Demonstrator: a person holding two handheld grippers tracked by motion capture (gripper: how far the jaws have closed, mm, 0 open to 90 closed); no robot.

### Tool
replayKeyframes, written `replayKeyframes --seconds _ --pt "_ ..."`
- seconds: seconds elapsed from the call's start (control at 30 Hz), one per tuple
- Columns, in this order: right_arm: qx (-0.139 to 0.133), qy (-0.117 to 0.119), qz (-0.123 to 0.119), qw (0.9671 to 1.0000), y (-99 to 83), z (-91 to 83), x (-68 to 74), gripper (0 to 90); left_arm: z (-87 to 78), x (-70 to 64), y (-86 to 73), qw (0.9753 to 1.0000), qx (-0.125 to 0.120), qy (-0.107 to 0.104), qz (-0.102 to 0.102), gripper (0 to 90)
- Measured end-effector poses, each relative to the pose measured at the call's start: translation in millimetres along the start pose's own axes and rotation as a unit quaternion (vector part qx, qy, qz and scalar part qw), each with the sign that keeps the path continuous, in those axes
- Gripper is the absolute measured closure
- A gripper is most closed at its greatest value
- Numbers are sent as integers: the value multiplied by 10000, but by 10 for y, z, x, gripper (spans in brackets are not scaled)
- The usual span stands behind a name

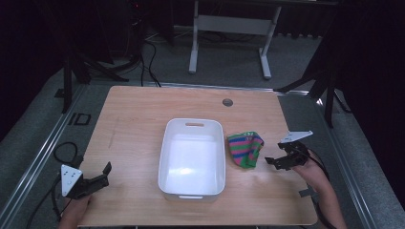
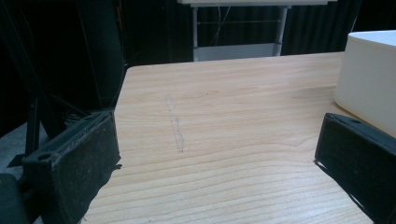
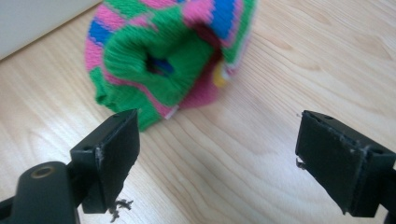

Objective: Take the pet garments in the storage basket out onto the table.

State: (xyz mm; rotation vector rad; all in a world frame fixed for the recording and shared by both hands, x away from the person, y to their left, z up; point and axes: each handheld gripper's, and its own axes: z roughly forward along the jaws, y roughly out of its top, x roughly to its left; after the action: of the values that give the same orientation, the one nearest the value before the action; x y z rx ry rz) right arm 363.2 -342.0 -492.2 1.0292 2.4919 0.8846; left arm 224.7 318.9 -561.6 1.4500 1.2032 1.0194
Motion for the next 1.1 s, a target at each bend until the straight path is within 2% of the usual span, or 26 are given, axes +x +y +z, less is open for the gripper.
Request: replayKeyframes --seconds 0.17,0.23,0.33,0.37,0.4,0.43,0.63,0.8,0.87,1.07,1.1 --pt "-320 -344 494 9977 -214 3 -44 136 0 0 0 10000 5 9 5 2" --pt "-413 -480 667 9958 -301 18 -58 136 0 -1 0 10000 -2 8 1 2" --pt "-557 -753 943 9911 -417 40 -77 136 1 -2 -1 10000 2 13 5 3" --pt "-557 -753 943 9911 -417 40 -77 136 1 -2 -1 10000 2 13 5 2" --pt "-625 -939 1094 9876 -480 47 -90 136 0 -1 -1 10000 4 4 0 3" --pt "-675 -1030 1165 9855 -508 46 -98 136 0 -1 -1 10000 2 8 1 2" --pt "-834 -1431 1508 9746 -646 -1 -103 136 1 -1 -2 10000 3 3 16 3" --pt "-1235 -1741 1829 9597 -796 -41 -58 137 5 -7 -8 10000 27 -10 41 2" --pt "-1280 -1848 1898 9558 -843 -42 -34 137 6 -8 -9 10000 29 -4 39 2" --pt "-1427 -2106 1881 9486 -937 -61 55 138 4 -9 -9 10000 31 0 37 3" --pt "-1479 -2188 1885 9459 -949 -76 73 138 4 -9 -8 10000 36 -2 41 3"
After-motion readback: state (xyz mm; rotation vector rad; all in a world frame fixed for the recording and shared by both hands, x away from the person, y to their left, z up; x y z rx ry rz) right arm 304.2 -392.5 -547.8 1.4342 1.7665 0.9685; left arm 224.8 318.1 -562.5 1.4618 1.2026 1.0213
